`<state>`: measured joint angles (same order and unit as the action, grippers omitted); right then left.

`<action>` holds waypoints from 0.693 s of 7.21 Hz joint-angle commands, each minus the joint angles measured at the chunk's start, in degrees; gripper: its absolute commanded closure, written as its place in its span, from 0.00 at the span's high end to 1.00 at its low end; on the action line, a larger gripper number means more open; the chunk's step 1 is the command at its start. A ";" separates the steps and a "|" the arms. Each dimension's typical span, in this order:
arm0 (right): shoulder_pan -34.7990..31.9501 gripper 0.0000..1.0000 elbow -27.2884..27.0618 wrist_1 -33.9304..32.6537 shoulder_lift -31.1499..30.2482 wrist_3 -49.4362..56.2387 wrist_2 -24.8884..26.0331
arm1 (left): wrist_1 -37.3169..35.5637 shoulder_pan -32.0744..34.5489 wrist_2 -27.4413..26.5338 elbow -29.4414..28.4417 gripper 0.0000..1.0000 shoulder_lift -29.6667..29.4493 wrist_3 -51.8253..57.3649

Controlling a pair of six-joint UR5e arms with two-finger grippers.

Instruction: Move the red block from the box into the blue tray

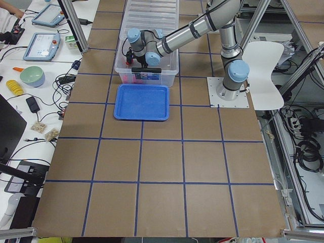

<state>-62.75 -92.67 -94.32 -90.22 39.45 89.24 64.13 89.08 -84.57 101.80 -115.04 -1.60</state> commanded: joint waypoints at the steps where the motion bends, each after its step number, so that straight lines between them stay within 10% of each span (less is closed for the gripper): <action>1: -0.01 1.00 5.82 10.43 -3.90 -1.73 0.58 | -0.15 0.13 0.28 -0.02 0.84 -0.97 0.02; 2: -0.01 1.00 5.84 12.13 -6.26 -5.31 0.75 | -1.11 0.13 0.28 -0.02 0.80 -1.41 -0.06; 4: -0.27 1.00 4.96 12.15 -6.90 -9.72 0.58 | -1.12 0.13 -0.07 -0.11 0.00 -1.59 -0.15; 5: -0.88 1.00 5.04 12.06 -6.90 -12.53 -0.46 | -1.29 0.13 -0.33 -0.72 0.00 -1.59 -0.07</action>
<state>-63.10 -87.59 -82.34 -96.90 30.27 89.63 63.01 89.21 -84.58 101.56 -116.59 -1.75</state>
